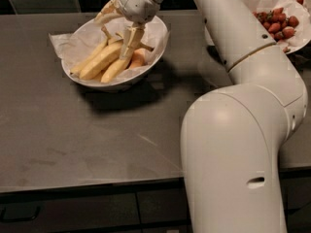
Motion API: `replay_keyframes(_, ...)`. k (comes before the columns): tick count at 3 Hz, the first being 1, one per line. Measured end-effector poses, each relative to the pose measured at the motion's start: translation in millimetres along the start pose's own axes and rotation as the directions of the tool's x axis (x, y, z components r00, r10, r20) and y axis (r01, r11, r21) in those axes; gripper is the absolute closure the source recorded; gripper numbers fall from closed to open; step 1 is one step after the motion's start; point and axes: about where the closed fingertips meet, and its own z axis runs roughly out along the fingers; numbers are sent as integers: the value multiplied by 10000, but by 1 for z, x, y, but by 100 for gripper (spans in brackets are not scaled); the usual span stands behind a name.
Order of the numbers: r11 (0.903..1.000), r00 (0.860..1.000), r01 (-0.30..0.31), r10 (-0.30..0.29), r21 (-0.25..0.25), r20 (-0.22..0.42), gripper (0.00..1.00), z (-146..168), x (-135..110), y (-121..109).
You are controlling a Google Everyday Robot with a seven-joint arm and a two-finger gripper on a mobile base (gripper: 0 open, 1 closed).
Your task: Pick banana from white bowl
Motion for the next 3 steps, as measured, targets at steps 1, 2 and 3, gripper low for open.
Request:
replay_keyframes(1,9989,9992,-379,383,-266,132,29,0,-5,14)
replay_keyframes(2,9975,9978,-607,617,-365,255,27,4,-5,22)
replay_keyframes(3,9978,9979,-528,542,-405,346,27,10,1,21)
